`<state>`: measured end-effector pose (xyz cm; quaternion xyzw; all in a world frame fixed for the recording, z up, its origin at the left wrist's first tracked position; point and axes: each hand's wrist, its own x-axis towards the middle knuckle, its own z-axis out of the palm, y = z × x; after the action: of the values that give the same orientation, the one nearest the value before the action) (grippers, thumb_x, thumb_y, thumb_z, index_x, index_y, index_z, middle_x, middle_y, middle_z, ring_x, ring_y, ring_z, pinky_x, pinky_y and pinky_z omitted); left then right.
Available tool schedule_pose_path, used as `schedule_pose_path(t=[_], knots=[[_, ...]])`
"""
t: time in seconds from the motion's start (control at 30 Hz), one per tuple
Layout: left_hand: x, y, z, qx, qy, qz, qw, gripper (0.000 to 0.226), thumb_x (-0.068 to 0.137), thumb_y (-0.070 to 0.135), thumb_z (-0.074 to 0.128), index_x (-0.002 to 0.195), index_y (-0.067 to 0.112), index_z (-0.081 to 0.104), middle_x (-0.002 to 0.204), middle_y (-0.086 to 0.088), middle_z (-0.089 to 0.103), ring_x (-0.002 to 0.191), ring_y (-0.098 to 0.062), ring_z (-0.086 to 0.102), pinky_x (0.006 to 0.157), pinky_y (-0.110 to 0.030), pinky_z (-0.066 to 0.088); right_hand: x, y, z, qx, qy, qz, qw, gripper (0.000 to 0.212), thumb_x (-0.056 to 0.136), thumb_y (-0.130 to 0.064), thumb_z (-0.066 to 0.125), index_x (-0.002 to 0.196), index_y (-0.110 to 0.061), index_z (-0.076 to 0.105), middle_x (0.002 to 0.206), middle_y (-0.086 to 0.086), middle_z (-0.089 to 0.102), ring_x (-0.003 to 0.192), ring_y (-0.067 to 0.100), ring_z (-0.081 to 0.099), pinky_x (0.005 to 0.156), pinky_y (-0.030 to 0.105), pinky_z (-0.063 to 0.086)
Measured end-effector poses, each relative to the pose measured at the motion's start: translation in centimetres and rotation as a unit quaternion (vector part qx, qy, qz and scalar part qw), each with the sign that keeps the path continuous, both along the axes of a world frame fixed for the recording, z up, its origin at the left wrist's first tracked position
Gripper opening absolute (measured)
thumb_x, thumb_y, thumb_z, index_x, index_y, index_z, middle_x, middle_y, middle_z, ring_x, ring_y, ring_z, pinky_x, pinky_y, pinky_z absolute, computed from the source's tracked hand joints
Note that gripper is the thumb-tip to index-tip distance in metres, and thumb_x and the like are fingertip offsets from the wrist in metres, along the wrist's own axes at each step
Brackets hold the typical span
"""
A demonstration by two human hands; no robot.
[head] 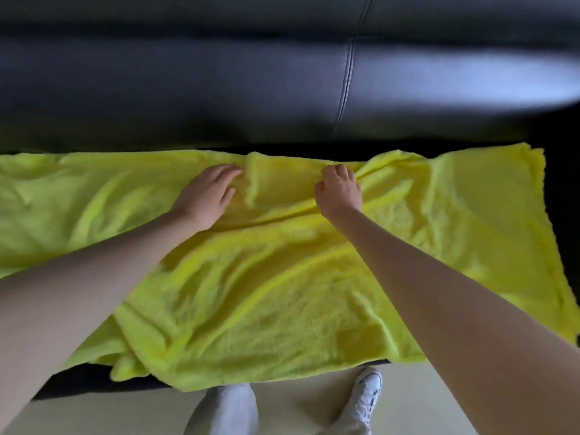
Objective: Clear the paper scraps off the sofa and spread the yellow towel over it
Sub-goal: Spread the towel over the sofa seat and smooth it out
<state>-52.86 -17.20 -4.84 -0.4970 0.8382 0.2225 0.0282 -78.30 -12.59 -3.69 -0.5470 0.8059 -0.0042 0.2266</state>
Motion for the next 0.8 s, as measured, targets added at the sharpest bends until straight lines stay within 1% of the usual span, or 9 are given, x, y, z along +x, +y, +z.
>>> schedule_pose_path(t=[0.1, 0.17, 0.23, 0.33, 0.4, 0.57, 0.67, 0.73, 0.8], knots=[[2.6, -1.3, -1.9, 0.020, -0.047, 0.003, 0.999, 0.057, 0.099, 0.039, 0.041, 0.151, 0.020, 0.025, 0.159, 0.002, 0.018, 0.145, -0.019, 0.021, 0.114, -0.036, 0.027, 1.4, -0.8, -1.5, 0.042, -0.007, 0.056, 0.998, 0.058, 0.097, -0.032, 0.041, 0.150, -0.016, 0.024, 0.157, 0.005, 0.021, 0.144, 0.025, 0.017, 0.114, 0.042, 0.021], [4.2, -1.4, -2.5, 0.010, -0.067, 0.035, 0.997, 0.060, 0.098, 0.047, 0.037, 0.152, 0.025, 0.020, 0.160, 0.004, 0.013, 0.146, -0.019, 0.016, 0.115, -0.036, 0.025, 1.4, -0.6, -1.9, 0.024, -0.017, 0.115, 0.993, 0.059, 0.100, -0.038, 0.034, 0.153, -0.022, 0.014, 0.161, 0.002, 0.008, 0.148, 0.020, 0.006, 0.118, 0.041, 0.008], [5.2, -1.5, -2.5, 0.000, -0.077, 0.056, 0.995, 0.061, 0.097, 0.050, 0.034, 0.152, 0.026, 0.019, 0.160, 0.004, 0.012, 0.146, -0.020, 0.016, 0.115, -0.038, 0.025, 0.7, 0.1, -2.0, -0.052, 0.008, 0.122, 0.991, 0.052, 0.101, -0.035, 0.033, 0.151, -0.021, 0.025, 0.159, 0.005, 0.019, 0.147, 0.022, 0.015, 0.118, 0.040, 0.013], [5.2, -1.3, -2.3, 0.005, -0.092, 0.061, 0.994, 0.061, 0.098, 0.049, 0.031, 0.153, 0.026, 0.016, 0.161, 0.002, 0.010, 0.147, -0.021, 0.014, 0.115, -0.040, 0.023, -1.1, 2.0, -1.9, -0.101, 0.077, -0.029, 0.992, 0.051, 0.098, -0.031, 0.038, 0.147, -0.018, 0.032, 0.154, 0.010, 0.027, 0.142, 0.028, 0.024, 0.112, 0.044, 0.027], [4.5, -1.3, -2.1, 0.009, -0.102, 0.073, 0.992, 0.061, 0.099, 0.048, 0.032, 0.153, 0.025, 0.015, 0.161, 0.001, 0.009, 0.147, -0.022, 0.013, 0.116, -0.041, 0.022, -3.2, 2.7, -1.9, -0.035, 0.050, -0.127, 0.990, 0.059, 0.096, -0.038, 0.040, 0.150, -0.021, 0.024, 0.157, 0.007, 0.017, 0.144, 0.027, 0.017, 0.112, 0.046, 0.025], [3.4, -1.0, -2.0, 0.000, -0.133, 0.101, 0.986, 0.061, 0.099, 0.044, 0.034, 0.153, 0.024, 0.015, 0.161, 0.000, 0.008, 0.147, -0.022, 0.012, 0.116, -0.041, 0.020, -8.0, 0.3, -0.8, 0.155, 0.006, -0.109, 0.982, 0.073, 0.091, -0.055, 0.045, 0.152, -0.037, 0.008, 0.161, 0.002, -0.004, 0.146, 0.031, 0.001, 0.114, 0.050, 0.013], [2.5, -0.3, -1.7, -0.022, -0.076, 0.145, 0.986, 0.055, 0.098, 0.035, 0.041, 0.149, 0.019, 0.028, 0.155, -0.007, 0.026, 0.142, -0.026, 0.025, 0.113, -0.043, 0.025, -8.8, -1.1, 0.2, 0.190, -0.034, -0.138, 0.972, 0.069, 0.093, -0.051, 0.044, 0.152, -0.037, 0.009, 0.161, 0.003, -0.006, 0.146, 0.034, -0.005, 0.115, 0.052, 0.008], [1.9, 0.9, -1.0, -0.060, 0.013, 0.192, 0.980, 0.048, 0.095, 0.026, 0.044, 0.141, 0.011, 0.039, 0.143, -0.012, 0.042, 0.132, -0.030, 0.039, 0.108, -0.044, 0.032, -7.4, -0.1, 0.5, 0.132, 0.021, -0.108, 0.985, 0.066, 0.093, -0.044, 0.045, 0.152, -0.029, 0.017, 0.159, 0.005, 0.008, 0.144, 0.033, 0.010, 0.113, 0.048, 0.015], [1.6, 3.6, -0.2, -0.104, 0.087, 0.240, 0.961, 0.041, 0.093, 0.019, 0.045, 0.133, 0.009, 0.046, 0.130, -0.013, 0.051, 0.120, -0.031, 0.047, 0.101, -0.042, 0.037, -4.5, 2.7, 0.7, 0.018, 0.065, -0.073, 0.995, 0.058, 0.093, -0.034, 0.046, 0.147, -0.021, 0.030, 0.151, 0.008, 0.027, 0.135, 0.031, 0.028, 0.107, 0.045, 0.025]])
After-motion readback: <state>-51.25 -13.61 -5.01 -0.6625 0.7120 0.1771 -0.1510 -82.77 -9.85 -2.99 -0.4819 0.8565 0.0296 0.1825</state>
